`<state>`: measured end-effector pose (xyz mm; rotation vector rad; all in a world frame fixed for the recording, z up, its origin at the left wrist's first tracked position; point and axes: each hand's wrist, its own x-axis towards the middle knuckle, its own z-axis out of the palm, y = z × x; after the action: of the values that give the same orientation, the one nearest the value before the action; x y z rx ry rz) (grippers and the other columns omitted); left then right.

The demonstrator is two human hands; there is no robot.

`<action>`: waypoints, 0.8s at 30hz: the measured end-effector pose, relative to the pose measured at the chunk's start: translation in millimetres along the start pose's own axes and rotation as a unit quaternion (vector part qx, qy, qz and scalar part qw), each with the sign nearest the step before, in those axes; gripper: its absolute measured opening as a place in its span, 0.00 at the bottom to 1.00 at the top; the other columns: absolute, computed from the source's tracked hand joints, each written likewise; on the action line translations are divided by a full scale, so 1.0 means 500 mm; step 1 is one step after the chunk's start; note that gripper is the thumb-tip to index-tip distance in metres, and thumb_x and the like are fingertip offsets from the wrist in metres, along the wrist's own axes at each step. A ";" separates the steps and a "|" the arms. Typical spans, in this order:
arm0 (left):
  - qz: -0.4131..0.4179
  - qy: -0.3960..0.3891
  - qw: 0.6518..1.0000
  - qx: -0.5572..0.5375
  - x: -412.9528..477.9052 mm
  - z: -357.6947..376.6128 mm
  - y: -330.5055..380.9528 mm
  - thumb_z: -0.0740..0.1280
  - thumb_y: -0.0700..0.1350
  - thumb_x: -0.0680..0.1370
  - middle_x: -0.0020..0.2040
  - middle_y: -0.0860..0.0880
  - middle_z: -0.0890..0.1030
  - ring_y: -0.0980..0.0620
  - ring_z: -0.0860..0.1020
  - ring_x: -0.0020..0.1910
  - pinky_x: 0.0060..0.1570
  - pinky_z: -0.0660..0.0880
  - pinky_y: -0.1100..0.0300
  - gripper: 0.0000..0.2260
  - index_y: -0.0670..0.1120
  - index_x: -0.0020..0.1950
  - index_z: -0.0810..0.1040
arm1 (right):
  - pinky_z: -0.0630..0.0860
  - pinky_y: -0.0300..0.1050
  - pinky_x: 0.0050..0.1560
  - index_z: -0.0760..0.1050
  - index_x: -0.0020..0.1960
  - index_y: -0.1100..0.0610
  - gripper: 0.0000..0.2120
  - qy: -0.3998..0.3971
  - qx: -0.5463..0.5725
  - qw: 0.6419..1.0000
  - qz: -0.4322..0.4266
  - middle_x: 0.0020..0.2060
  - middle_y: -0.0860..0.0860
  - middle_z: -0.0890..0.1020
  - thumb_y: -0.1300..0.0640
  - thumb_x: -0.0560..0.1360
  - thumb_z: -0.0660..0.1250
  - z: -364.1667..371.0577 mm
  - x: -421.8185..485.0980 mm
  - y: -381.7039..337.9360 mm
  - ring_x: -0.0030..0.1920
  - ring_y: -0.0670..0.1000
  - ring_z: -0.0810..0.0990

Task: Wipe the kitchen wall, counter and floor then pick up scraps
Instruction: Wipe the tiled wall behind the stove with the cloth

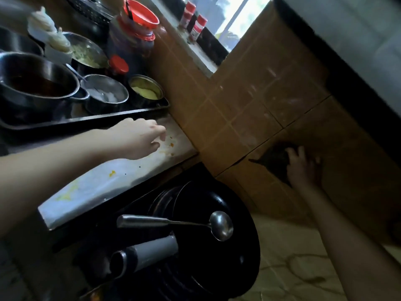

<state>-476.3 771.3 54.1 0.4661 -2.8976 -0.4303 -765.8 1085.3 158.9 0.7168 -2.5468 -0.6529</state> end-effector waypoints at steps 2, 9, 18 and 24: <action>0.027 -0.017 0.999 0.000 -0.008 -0.010 0.005 0.58 0.51 0.80 0.64 0.52 0.72 0.49 0.74 0.60 0.53 0.69 0.56 0.12 0.55 0.63 0.70 | 0.56 0.60 0.68 0.64 0.70 0.53 0.19 -0.027 0.016 0.999 0.017 0.70 0.60 0.63 0.60 0.79 0.58 -0.031 -0.045 -0.016 0.58 0.67 0.74; 0.127 -0.050 0.991 0.003 -0.001 -0.064 0.051 0.57 0.50 0.80 0.59 0.51 0.74 0.47 0.74 0.57 0.51 0.69 0.55 0.10 0.54 0.61 0.71 | 0.57 0.57 0.68 0.60 0.73 0.52 0.22 -0.078 -0.002 0.995 0.064 0.73 0.59 0.59 0.58 0.79 0.59 -0.120 -0.228 -0.043 0.56 0.64 0.76; 0.294 -0.103 0.950 -0.018 0.020 -0.063 0.225 0.57 0.50 0.80 0.63 0.49 0.72 0.46 0.71 0.63 0.58 0.67 0.51 0.12 0.54 0.64 0.70 | 0.72 0.59 0.52 0.71 0.64 0.57 0.27 -0.095 -0.055 0.987 0.114 0.55 0.61 0.75 0.57 0.67 0.74 -0.187 -0.509 -0.002 0.43 0.64 0.78; 0.379 -0.135 0.915 -0.033 -0.008 -0.035 0.334 0.57 0.50 0.81 0.65 0.49 0.72 0.46 0.72 0.62 0.60 0.66 0.50 0.13 0.53 0.65 0.70 | 0.74 0.51 0.44 0.72 0.60 0.54 0.32 -0.106 -0.104 0.971 0.185 0.49 0.56 0.76 0.55 0.59 0.78 -0.169 -0.673 0.029 0.31 0.58 0.78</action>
<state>-515.3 919.9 121.7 -0.7750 -2.9886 -0.4771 -465.7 1259.9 147.9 0.0979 -2.6473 -0.8840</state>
